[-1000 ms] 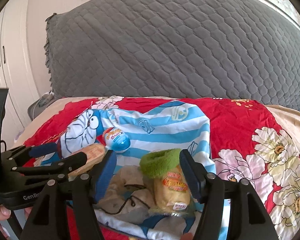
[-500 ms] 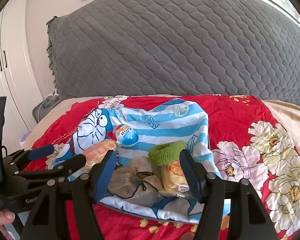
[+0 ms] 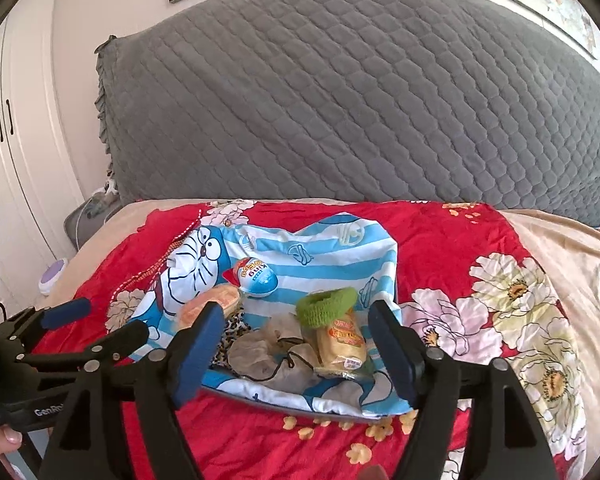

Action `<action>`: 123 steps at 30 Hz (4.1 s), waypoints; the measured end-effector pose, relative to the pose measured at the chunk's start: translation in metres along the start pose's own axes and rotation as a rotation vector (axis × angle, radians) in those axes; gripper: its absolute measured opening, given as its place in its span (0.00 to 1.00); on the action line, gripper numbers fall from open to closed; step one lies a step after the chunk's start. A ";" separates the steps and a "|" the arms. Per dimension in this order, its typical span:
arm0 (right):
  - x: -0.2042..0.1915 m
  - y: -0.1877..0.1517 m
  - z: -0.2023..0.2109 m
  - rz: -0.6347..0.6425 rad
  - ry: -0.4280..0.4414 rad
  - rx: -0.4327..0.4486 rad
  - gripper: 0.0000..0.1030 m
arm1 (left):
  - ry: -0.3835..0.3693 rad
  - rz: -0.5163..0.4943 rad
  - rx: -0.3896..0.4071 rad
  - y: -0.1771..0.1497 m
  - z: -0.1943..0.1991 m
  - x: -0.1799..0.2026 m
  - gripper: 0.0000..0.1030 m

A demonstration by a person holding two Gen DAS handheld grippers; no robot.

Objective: Organize objects

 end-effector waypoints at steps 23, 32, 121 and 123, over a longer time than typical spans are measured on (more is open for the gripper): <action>0.001 -0.003 0.054 -0.032 -0.036 -0.005 0.94 | -0.030 -0.015 0.041 0.001 0.053 0.012 0.90; -0.007 -0.011 0.075 -0.023 -0.041 0.000 0.96 | -0.032 -0.034 0.048 -0.004 0.076 0.012 0.90; 0.030 -0.136 0.095 -0.039 -0.133 -0.067 0.99 | -0.026 -0.064 -0.007 -0.116 0.085 0.033 0.90; 0.033 -0.139 0.093 -0.051 -0.128 -0.071 0.99 | -0.036 -0.059 -0.010 -0.118 0.082 0.034 0.90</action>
Point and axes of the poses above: each gripper's, at about its wrist camera, not at the fingertips, and z roughly against the way its jaws point, x to its right, y to its top, the point moved 5 cm from there along -z, roughly the way its jaws point, and after that the axes turned 14 degrees about -z, right-handed, at the moved point
